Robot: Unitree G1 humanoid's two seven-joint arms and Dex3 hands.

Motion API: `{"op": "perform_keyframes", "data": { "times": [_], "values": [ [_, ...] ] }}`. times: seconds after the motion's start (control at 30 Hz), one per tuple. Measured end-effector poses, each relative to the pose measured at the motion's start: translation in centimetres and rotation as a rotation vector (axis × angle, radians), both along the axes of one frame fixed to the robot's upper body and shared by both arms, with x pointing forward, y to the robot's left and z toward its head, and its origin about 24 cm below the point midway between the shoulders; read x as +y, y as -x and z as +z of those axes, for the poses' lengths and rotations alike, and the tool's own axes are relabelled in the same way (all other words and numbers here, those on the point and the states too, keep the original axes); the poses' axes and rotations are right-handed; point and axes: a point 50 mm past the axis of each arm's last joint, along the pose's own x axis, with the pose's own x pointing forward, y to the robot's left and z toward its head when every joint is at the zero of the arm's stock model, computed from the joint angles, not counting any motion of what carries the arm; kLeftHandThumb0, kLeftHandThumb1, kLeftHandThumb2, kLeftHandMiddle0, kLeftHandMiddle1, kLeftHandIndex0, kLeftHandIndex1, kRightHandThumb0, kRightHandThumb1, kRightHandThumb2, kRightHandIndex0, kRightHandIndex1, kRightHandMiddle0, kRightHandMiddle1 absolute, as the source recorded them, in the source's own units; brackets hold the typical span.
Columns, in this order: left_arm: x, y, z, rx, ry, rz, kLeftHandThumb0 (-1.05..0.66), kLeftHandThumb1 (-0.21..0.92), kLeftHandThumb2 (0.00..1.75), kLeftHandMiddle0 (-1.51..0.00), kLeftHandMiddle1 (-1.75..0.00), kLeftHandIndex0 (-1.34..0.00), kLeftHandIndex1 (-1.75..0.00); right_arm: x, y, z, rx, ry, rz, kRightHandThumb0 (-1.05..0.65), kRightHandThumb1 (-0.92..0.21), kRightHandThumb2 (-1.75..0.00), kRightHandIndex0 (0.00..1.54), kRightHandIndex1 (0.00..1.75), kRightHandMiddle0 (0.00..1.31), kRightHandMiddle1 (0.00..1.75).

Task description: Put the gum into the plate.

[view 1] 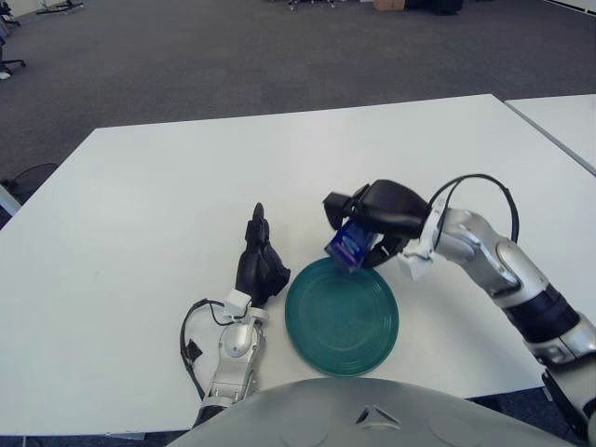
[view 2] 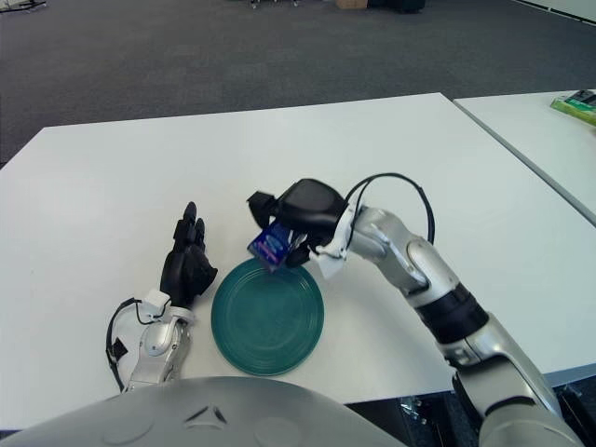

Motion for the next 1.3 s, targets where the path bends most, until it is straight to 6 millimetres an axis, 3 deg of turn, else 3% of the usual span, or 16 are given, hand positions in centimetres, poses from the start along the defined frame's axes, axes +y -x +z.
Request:
{"op": "perform_keyframes", "data": {
  "times": [0.43, 0.63, 0.83, 1.1, 1.23, 1.3],
  "values": [
    [-0.2, 0.0, 0.4, -0.052, -0.015, -0.012, -1.05, 0.92, 1.09, -0.02, -0.01, -0.02, -0.06, 1.1, 2.9, -0.1, 0.087, 0.078, 0.126, -0.42, -0.53, -1.05, 1.00, 1.75, 0.46, 1.75],
    [-0.3, 0.0, 0.4, -0.055, -0.034, -0.007, -1.05, 0.92, 1.09, -0.02, -0.01, -0.01, -0.06, 1.4, 3.4, -0.4, 0.064, 0.125, 0.200, -0.41, -0.55, -1.02, 0.98, 1.75, 0.43, 1.75],
    [-0.5, 0.0, 0.5, -0.056, -0.040, -0.003, -1.05, 0.92, 1.10, 0.00, 0.00, 0.00, -0.05, 1.6, 3.5, -2.2, 0.067, 0.175, 0.251, -0.41, -0.57, -0.99, 0.98, 1.75, 0.42, 1.75],
    [-0.5, 0.0, 0.5, -0.054, -0.036, -0.003, -1.05, 0.92, 1.10, 0.00, 0.00, 0.00, -0.02, 1.6, 3.6, -2.7, 0.063, 0.118, 0.276, -0.41, -0.56, -1.00, 0.98, 1.75, 0.43, 1.75],
    [-0.4, 0.0, 0.4, -0.054, -0.022, -0.010, -1.04, 0.92, 1.10, 0.00, 0.00, 0.00, -0.02, 1.6, 3.7, -2.7, 0.055, 0.069, 0.271, -0.38, -0.79, -0.69, 0.82, 1.75, 0.28, 1.75],
    [-0.4, 0.0, 0.4, -0.054, -0.008, -0.015, -1.03, 0.92, 1.10, 0.00, 0.00, -0.01, -0.02, 1.6, 3.7, -2.6, 0.050, 0.048, 0.261, -0.57, -0.85, -0.71, 0.74, 1.75, 0.25, 1.65]
  ]
}}
